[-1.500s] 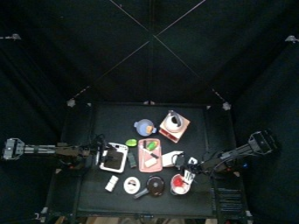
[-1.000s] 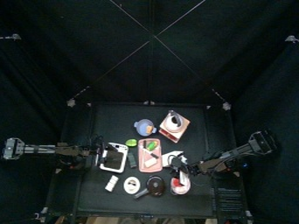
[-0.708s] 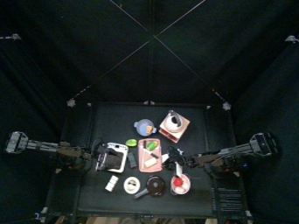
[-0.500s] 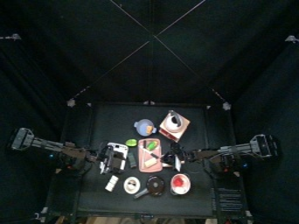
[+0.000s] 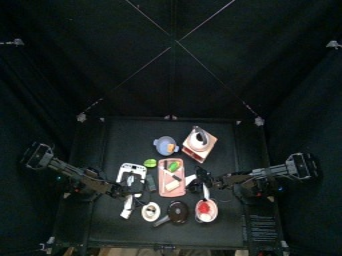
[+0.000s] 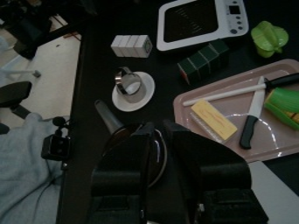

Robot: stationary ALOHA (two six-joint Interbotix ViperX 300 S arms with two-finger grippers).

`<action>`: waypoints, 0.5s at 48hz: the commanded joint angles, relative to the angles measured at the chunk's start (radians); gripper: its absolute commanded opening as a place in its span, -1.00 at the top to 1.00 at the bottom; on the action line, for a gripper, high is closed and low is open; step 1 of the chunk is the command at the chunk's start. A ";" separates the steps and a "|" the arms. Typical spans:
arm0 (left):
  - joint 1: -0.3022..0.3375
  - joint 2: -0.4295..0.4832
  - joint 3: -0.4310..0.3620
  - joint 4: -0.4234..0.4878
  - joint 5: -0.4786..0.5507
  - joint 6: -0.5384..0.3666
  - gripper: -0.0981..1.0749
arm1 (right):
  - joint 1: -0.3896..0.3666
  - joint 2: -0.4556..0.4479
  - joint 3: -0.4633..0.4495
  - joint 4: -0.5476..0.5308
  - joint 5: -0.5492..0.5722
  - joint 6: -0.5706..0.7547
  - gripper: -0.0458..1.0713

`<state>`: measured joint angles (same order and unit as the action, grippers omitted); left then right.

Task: Grab cookie cutter

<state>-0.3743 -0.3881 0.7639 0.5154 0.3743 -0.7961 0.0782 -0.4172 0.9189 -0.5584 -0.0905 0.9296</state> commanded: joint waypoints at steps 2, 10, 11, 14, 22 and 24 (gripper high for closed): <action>-0.035 0.091 -0.080 -0.008 0.021 -0.002 -0.81 | 0.000 -0.014 -0.018 0.000 -0.012 0.003 -0.17; -0.107 0.207 -0.160 -0.006 0.163 -0.003 -0.81 | 0.015 -0.015 -0.021 0.002 -0.012 0.003 -0.17; -0.117 0.221 -0.169 -0.008 0.186 -0.003 -0.81 | 0.015 -0.017 -0.021 0.000 -0.012 0.003 -0.17; -0.143 0.268 -0.202 -0.008 0.259 -0.002 -0.81 | 0.017 -0.017 -0.021 -0.005 -0.012 0.002 -0.17; -0.175 0.351 -0.284 -0.006 0.368 -0.002 -0.81 | 0.011 -0.017 -0.015 -0.006 -0.012 -0.006 -0.17; -0.176 0.365 -0.296 0.000 0.382 0.003 -0.81 | 0.011 -0.017 -0.015 -0.008 -0.012 -0.009 -0.17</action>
<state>-0.5446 -0.0399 0.5231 0.5047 0.7240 -0.7961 0.0936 -0.4172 0.9189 -0.5630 -0.0936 0.9250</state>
